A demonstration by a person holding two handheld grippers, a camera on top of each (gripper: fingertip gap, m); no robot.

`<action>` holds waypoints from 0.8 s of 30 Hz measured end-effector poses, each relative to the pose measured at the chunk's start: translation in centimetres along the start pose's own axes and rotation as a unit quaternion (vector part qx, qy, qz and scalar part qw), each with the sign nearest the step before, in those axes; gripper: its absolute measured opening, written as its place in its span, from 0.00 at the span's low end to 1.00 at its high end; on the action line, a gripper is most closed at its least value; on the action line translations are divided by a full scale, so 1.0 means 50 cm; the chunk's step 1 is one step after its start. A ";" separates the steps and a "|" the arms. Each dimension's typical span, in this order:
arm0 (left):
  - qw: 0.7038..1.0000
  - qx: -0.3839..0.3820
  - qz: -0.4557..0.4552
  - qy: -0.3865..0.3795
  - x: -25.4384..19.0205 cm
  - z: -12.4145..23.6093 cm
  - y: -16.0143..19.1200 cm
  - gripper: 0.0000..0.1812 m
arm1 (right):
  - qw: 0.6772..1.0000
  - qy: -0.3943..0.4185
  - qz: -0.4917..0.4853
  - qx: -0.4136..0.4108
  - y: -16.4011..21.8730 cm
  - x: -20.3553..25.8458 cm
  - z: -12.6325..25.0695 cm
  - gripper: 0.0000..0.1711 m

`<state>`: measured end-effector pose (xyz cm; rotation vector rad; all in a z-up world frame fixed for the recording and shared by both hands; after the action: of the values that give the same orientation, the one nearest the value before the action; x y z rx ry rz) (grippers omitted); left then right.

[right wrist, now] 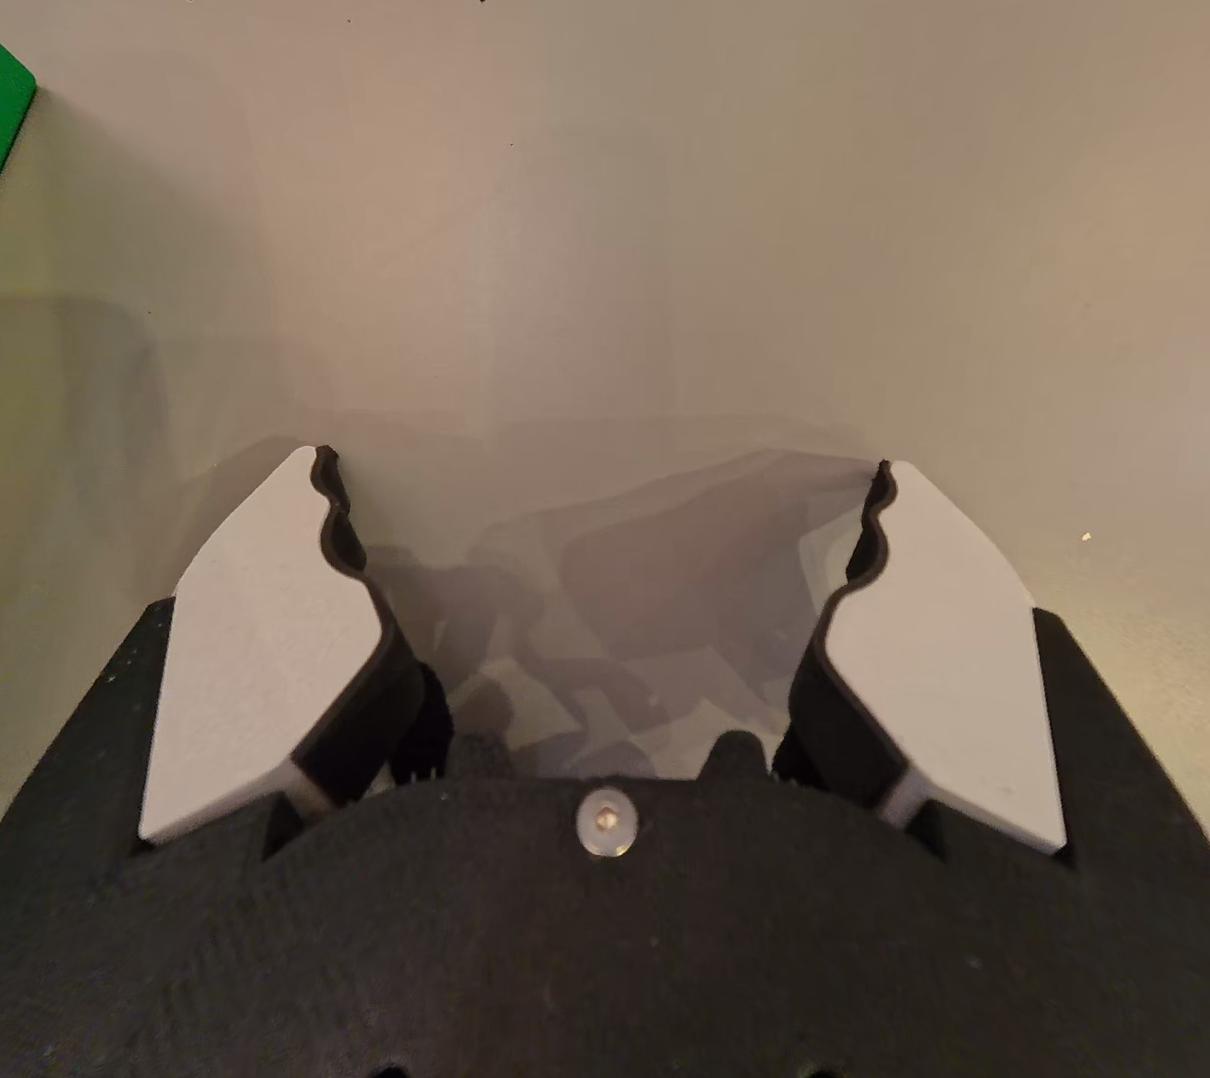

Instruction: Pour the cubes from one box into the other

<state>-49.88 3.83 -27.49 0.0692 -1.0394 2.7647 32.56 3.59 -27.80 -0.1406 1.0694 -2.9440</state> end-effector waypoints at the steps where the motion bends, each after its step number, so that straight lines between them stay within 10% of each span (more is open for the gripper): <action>1: 1.000 -0.001 -0.002 0.002 -0.002 0.002 0.002 0.56 | 1.000 0.000 0.000 0.000 0.000 0.000 0.000 0.81; 18: 0.995 -0.022 -0.094 -0.004 -0.005 0.021 0.005 0.61 | 1.000 -0.001 0.001 0.002 0.001 0.000 0.000 0.83; 20: 0.995 0.000 -0.052 0.089 -0.036 0.012 0.017 0.80 | 1.000 -0.001 0.001 0.002 0.001 0.000 0.000 0.83; 24: 0.999 0.003 -0.032 0.040 -0.017 0.010 0.017 0.68 | 1.000 -0.001 0.000 0.002 0.001 -0.001 0.000 0.83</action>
<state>-49.23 2.73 -27.78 -0.0065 -0.9915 2.6910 32.59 3.54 -27.84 -0.1428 1.0620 -2.9451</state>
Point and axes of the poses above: each gripper's, where its closed fingertips meet, z back along the fingers, y out of its underside, x = y × z across the jaws, the point moved 1 cm from there along z, back along the fingers, and after that the axes turned 9 degrees about -z, right-handed, at the moved point
